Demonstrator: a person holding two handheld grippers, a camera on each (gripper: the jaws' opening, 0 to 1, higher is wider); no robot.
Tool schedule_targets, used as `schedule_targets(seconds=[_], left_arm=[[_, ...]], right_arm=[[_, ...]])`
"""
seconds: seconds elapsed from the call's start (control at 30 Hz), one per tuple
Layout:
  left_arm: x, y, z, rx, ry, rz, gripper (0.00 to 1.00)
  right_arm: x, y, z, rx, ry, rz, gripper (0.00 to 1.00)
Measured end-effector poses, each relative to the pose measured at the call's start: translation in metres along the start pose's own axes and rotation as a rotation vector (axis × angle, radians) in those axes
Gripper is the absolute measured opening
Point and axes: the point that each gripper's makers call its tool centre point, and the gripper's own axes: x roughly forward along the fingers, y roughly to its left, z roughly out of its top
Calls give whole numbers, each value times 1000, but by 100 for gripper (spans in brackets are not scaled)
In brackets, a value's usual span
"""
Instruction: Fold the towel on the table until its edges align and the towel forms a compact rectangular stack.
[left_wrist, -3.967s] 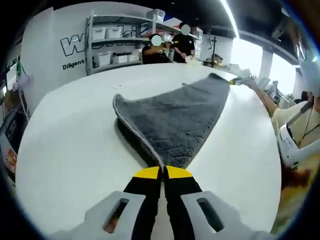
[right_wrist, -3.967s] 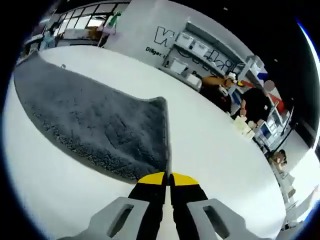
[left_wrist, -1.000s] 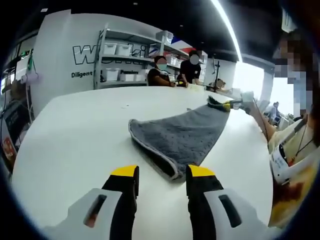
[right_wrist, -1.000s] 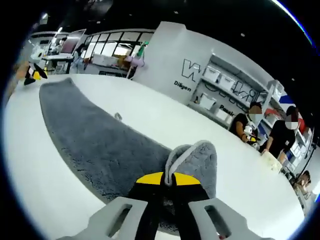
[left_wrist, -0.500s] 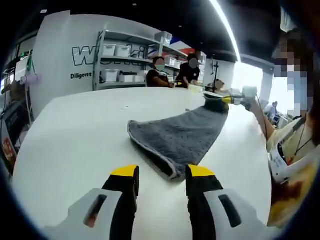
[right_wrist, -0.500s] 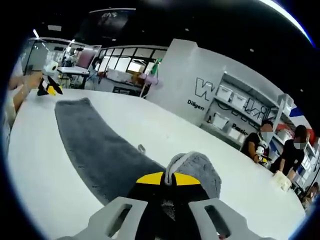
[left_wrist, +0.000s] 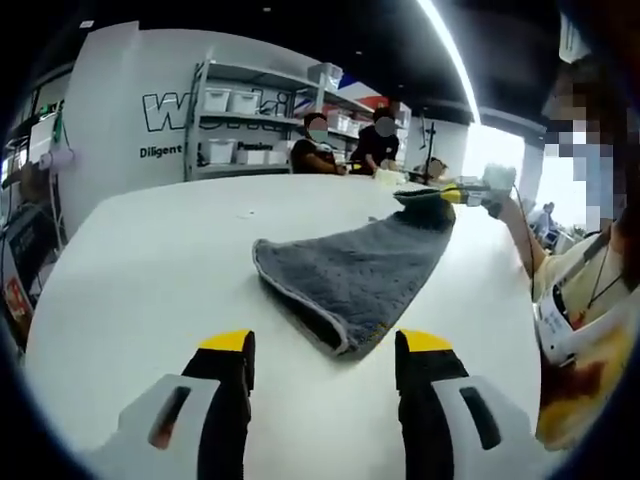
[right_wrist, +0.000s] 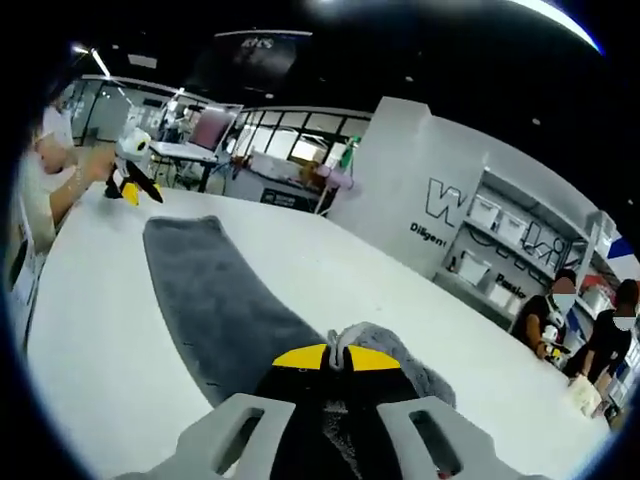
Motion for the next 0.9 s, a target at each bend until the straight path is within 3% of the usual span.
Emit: schedule_targets(seconds=[0.07,0.27,0.47,0.73,0.9], left_arm=[[0,1,3,86,-11,4,69],[-2,-12,11,101,-48,-34,83],[0,-12,4,151,9,-11,95],[6,-14,-11,155,51,-24,95],[7,-14,-12,153,42,-29,96]], right_arm=[[3,7,3,-4,-6,17,2],[11,21,11,-22,-15,56,2],[21,37,13,-12,-9,113,2],[38,59,13,-15,14,186,3],[47,72,18,-8,10,223,3]])
